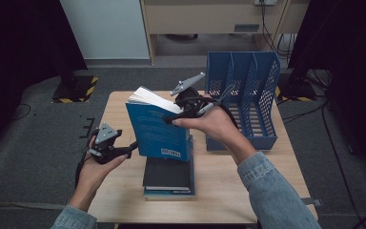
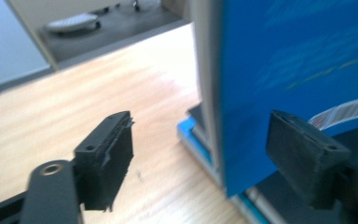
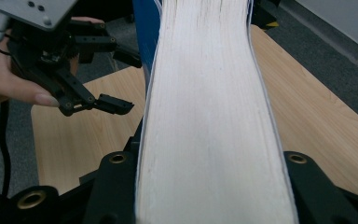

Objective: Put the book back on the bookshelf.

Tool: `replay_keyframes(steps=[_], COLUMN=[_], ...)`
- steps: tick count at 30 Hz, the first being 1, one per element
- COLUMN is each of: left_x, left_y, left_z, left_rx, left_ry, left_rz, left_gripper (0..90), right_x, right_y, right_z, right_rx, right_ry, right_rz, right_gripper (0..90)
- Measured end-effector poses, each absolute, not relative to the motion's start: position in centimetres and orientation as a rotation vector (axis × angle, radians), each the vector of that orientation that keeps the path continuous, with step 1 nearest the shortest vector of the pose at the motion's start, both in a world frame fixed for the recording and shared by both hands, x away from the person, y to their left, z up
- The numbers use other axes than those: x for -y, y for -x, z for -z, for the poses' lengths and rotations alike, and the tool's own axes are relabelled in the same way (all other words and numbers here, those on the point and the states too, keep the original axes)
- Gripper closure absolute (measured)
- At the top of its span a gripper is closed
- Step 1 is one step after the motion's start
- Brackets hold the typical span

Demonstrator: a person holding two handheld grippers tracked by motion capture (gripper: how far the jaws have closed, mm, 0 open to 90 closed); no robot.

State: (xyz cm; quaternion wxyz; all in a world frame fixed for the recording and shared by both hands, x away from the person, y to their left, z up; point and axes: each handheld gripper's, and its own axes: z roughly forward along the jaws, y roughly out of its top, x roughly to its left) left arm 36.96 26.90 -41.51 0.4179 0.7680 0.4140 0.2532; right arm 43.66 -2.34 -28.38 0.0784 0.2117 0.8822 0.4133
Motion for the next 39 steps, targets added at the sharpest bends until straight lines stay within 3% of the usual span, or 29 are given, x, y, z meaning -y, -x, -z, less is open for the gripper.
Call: replay_keyframes(steps=[8, 16, 39], left_x=[-28.9, -30.4, -30.8], left_y=[-36.1, -36.5, -36.7], left_z=[46.3, 48.7, 51.1], left_rx=[-1.167, -1.256, -1.298], left_ry=[-1.963, -2.027, -2.129], left_rz=[-0.642, -0.632, -0.579], left_gripper=[20.1, 19.5, 18.7], right_x=[2.4, 2.6, 2.4], right_y=[-44.1, -45.3, -47.3], right_z=[28.3, 28.5, 27.9], right_rx=[-2.638, -2.612, -2.533], right_ry=[-0.685, -0.795, -1.166], right_rz=[-1.241, -1.277, -1.363], right_gripper=[59.7, 60.3, 60.6])
